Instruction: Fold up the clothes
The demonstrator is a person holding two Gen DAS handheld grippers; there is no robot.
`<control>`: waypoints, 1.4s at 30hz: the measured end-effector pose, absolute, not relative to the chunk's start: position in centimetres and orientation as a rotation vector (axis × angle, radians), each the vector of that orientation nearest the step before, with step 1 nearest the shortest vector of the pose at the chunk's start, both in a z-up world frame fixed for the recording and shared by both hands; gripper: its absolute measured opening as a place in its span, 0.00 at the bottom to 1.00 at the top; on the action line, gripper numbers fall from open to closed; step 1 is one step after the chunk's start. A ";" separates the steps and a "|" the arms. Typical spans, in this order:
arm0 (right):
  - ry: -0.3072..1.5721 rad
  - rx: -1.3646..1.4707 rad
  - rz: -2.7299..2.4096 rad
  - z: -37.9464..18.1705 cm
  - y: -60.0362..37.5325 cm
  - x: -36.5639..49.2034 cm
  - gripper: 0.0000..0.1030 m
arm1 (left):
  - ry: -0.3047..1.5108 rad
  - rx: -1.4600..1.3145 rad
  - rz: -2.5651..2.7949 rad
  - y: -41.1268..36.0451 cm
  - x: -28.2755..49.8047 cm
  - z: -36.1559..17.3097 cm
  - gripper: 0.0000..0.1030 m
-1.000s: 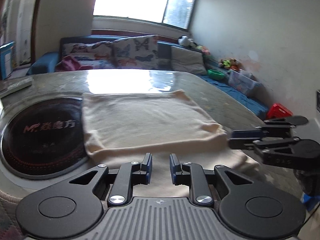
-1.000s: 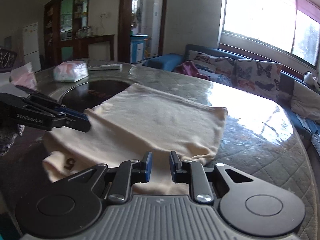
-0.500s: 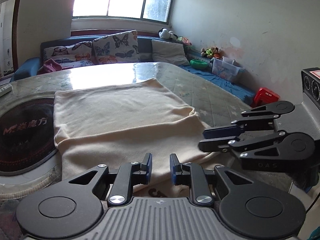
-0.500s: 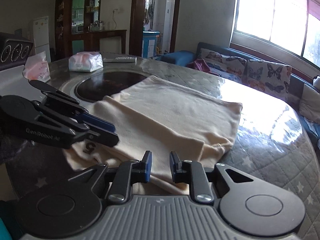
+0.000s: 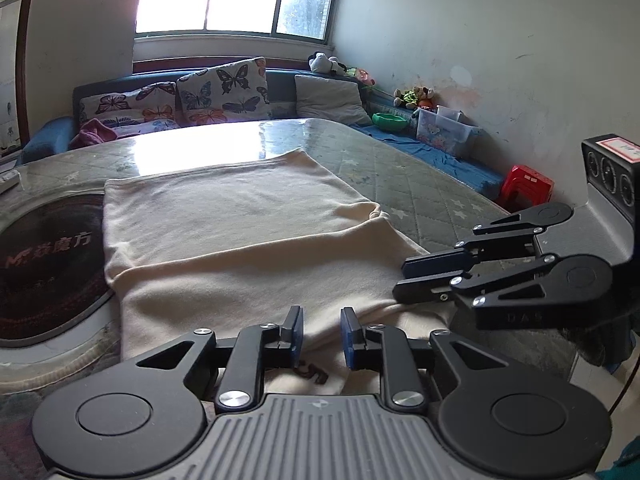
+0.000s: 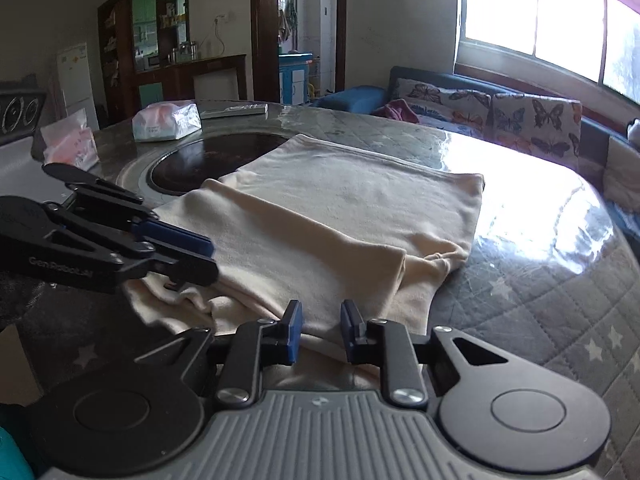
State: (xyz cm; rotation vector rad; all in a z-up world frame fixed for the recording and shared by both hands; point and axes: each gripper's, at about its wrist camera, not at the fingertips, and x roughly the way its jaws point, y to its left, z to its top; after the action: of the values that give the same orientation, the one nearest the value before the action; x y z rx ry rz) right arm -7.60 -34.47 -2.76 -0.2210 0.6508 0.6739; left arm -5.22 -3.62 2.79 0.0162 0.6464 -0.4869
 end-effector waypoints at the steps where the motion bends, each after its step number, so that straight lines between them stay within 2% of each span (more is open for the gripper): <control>1: 0.651 -0.212 0.676 -2.6 -34.7 -7.6 0.20 | 0.643 0.024 -0.484 -3.2 -5.7 3.0 0.26; 7: 0.637 -0.247 0.686 -1.7 -35.1 -8.4 0.28 | 0.629 0.116 -0.483 -0.9 -9.3 4.1 0.36; 9: 0.627 -0.287 0.703 -1.3 -35.2 -9.1 0.29 | 0.624 0.163 -0.492 -0.7 -10.3 4.0 0.37; 11: 0.621 -0.323 0.715 -1.1 -35.2 -9.6 0.35 | 0.614 0.215 -0.494 -0.9 -10.9 3.7 0.37; 19: 0.599 -0.490 0.727 -1.5 -34.9 -11.9 0.42 | 0.548 0.365 -0.488 -3.0 -11.1 1.7 0.37; 21: 0.593 -0.512 0.726 -1.7 -34.9 -12.3 0.47 | 0.535 0.383 -0.483 -3.3 -10.9 1.5 0.36; 25: 0.571 -0.568 0.729 -2.3 -34.5 -12.8 0.52 | 0.503 0.422 -0.479 -3.7 -10.8 1.1 0.28; 27: 0.560 -0.596 0.736 -2.6 -34.3 -13.1 0.54 | 0.493 0.432 -0.486 -3.7 -10.8 1.0 0.18; 30: 0.534 -0.633 0.749 -3.0 -34.0 -13.4 0.55 | 0.485 0.410 -0.481 -3.4 -10.6 1.2 0.10; 32: 0.518 -0.646 0.754 -3.0 -33.8 -13.4 0.60 | 0.484 0.356 -0.475 -2.9 -10.1 1.7 0.09; 39: 0.475 -0.654 0.786 -3.3 -33.0 -12.3 0.61 | 0.491 0.206 -0.465 -1.9 -7.6 3.6 0.08; 42: 0.469 -0.626 0.804 -3.4 -32.5 -11.3 0.54 | 0.497 0.181 -0.464 -1.9 -6.7 3.9 0.08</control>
State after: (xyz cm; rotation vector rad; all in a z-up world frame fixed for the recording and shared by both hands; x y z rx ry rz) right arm -11.32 -32.50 -3.44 -0.6260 0.4692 0.8036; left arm -6.65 -1.90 3.94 0.1809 0.4973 -0.4644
